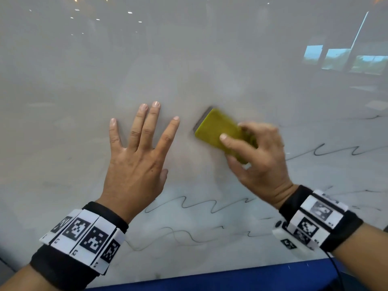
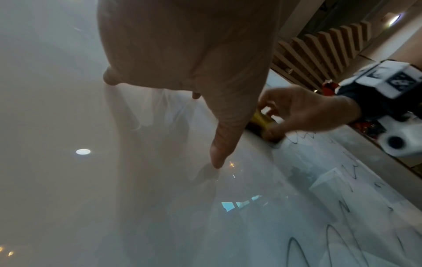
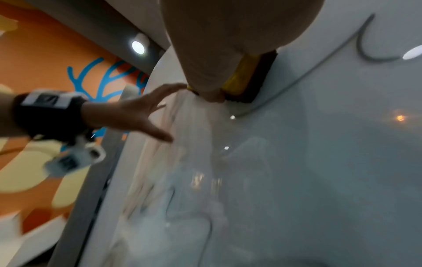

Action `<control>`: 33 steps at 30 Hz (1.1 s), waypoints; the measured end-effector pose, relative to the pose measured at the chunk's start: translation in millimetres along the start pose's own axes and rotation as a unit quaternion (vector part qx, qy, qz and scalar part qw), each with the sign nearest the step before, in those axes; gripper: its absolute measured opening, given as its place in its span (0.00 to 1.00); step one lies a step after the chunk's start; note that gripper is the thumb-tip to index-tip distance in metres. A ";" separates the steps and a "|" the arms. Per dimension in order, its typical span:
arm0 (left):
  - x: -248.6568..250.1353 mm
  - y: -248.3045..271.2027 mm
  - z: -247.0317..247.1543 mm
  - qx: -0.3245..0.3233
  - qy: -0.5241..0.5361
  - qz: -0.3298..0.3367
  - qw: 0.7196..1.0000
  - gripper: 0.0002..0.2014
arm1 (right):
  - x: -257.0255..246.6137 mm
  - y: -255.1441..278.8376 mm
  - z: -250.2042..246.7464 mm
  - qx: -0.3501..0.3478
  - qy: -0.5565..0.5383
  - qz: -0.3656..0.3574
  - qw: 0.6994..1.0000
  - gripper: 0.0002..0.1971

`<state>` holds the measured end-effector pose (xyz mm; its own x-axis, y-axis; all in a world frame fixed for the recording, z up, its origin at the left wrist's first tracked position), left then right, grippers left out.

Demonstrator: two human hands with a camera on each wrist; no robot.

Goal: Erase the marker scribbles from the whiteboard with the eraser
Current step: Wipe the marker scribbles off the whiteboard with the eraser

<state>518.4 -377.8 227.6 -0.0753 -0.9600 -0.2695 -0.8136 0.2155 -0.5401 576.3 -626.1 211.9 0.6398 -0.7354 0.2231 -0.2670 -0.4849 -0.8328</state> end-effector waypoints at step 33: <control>70.4 -33.1 -19.9 0.009 0.006 -0.007 1.000 0.54 | 71.4 55.7 -17.0 -0.140 0.046 -0.182 0.972 0.18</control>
<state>528.6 -456.1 242.3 -0.0704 -0.9649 -0.2529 -0.8042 0.2049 -0.5579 594.9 -713.7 190.1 0.6645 -0.5235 0.5333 -0.2282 -0.8217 -0.5222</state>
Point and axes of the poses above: each hand's wrist, its own y-axis away from the middle knuckle, its own z-axis out of the palm, x = y × z, the point moved 2 cm from there along -y, towards the middle knuckle, and after that the axes turned 12 degrees about -x, right-handed, at the moved point
